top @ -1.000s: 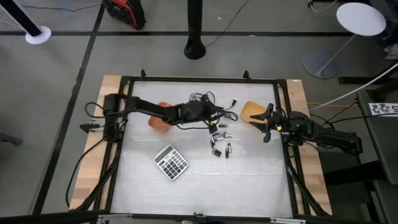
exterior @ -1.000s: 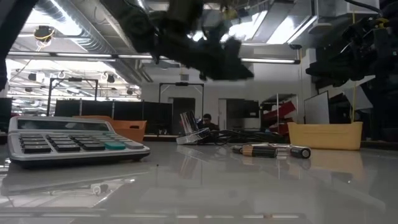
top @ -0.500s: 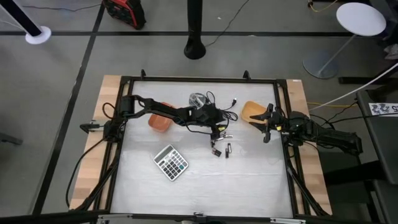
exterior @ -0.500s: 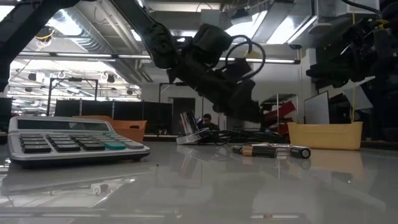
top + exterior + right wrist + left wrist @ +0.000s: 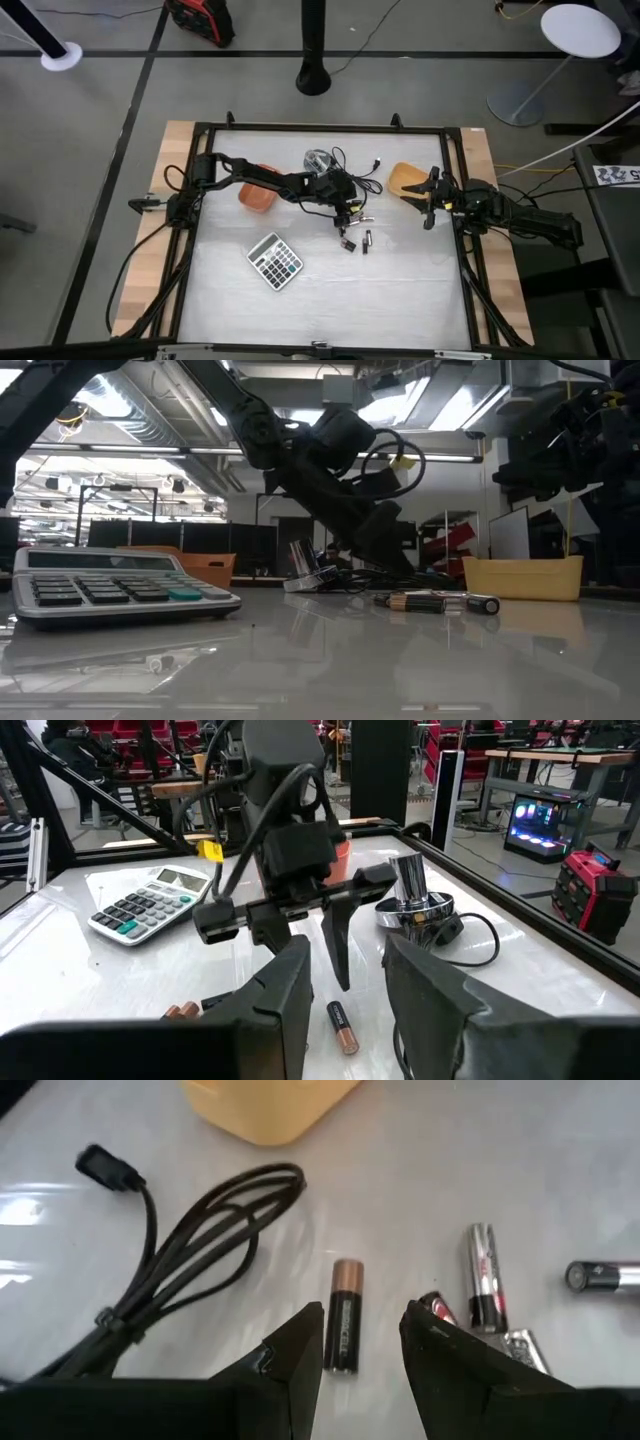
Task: Sort batteries
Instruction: Put the black battery into the orange bin
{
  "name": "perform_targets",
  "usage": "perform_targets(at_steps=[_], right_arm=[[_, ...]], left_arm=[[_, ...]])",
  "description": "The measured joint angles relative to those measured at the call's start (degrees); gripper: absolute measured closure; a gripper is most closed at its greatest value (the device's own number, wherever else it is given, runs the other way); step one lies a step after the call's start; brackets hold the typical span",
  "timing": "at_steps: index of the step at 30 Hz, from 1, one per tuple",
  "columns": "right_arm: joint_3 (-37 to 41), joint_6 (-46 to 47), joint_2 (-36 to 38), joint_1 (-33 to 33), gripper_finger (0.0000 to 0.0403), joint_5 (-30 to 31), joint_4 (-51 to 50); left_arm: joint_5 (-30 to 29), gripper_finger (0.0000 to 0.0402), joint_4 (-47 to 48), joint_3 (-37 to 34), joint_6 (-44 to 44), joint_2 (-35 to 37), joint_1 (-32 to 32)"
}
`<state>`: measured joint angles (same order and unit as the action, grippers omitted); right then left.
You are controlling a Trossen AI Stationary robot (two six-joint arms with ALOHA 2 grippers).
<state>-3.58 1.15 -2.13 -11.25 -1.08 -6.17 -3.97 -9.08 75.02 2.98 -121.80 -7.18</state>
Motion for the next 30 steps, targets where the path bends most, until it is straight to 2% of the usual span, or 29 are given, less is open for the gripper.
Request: perform_targets(at_steps=[30], right_arm=[[0.0, 0.0, 0.0, 0.0, 0.0276, 0.0, -0.1]], left_arm=[[-2.1, 0.0274, -3.5, 0.1, -1.7, -5.2, 0.0]])
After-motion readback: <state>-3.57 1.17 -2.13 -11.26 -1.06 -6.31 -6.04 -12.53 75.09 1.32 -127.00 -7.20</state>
